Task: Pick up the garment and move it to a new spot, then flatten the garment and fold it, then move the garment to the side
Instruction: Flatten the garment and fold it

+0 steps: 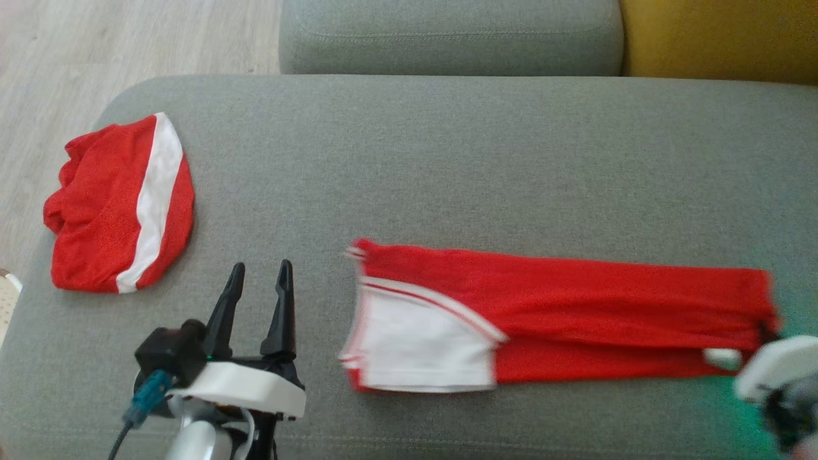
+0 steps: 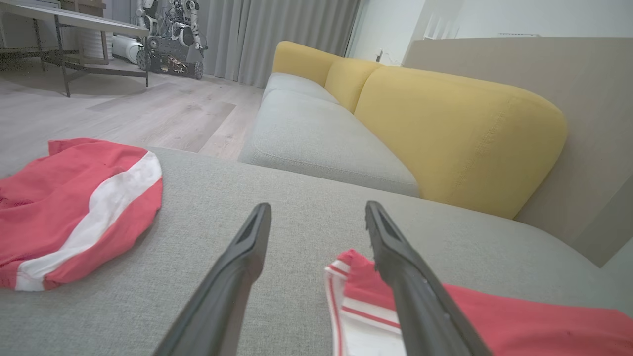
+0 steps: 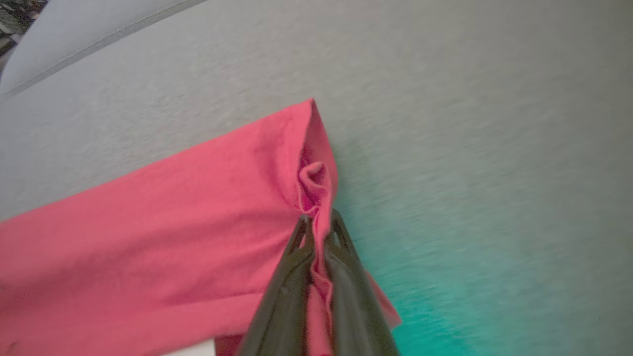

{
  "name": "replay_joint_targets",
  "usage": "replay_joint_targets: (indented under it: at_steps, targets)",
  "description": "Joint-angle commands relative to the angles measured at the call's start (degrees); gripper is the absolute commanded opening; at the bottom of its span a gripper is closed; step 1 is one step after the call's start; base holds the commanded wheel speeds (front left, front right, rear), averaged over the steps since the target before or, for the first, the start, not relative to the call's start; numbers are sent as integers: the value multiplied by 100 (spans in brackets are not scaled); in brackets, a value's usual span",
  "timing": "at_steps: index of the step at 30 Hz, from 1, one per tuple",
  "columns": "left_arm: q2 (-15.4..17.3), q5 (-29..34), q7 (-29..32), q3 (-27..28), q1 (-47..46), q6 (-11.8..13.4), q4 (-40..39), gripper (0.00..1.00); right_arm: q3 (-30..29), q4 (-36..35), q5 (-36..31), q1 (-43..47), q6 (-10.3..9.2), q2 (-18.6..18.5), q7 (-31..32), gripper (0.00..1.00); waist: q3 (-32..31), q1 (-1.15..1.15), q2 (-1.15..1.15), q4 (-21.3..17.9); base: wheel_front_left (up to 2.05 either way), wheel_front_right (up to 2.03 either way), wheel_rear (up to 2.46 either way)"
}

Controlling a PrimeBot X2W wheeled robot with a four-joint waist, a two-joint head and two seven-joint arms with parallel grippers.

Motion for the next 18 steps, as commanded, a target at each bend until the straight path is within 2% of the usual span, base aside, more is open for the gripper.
replay_joint_targets:
  at_steps: [1, 4, 6, 12, 18]
  targets:
    - [-29, -87, -70, 231, -215, -50, -176, 100, -169, -23, -300, -260, -5, -500, -297, 0, -27, 0, 0, -15, 0, 0, 0]
    - [-33, -208, -70, 228, -206, -49, -180, 100, -689, 216, -851, -459, -5, -788, -614, 0, -57, 0, 0, -25, 0, 0, 0]
    - [-34, -215, -70, 212, -200, -43, -159, 100, -971, 311, -1190, -612, -5, -817, -753, 0, -110, 0, 0, -33, 0, 0, 0]
    - [-35, -208, -70, 228, -167, -16, -149, 100, -1088, 128, -1800, -920, -5, -406, -705, 0, -213, 0, 0, -84, 0, 0, 0]
    - [-36, -268, -70, 201, -98, 6, -162, 100, -709, -487, -1788, -966, -5, 114, -442, 0, -330, 0, 0, -178, 0, 0, 0]
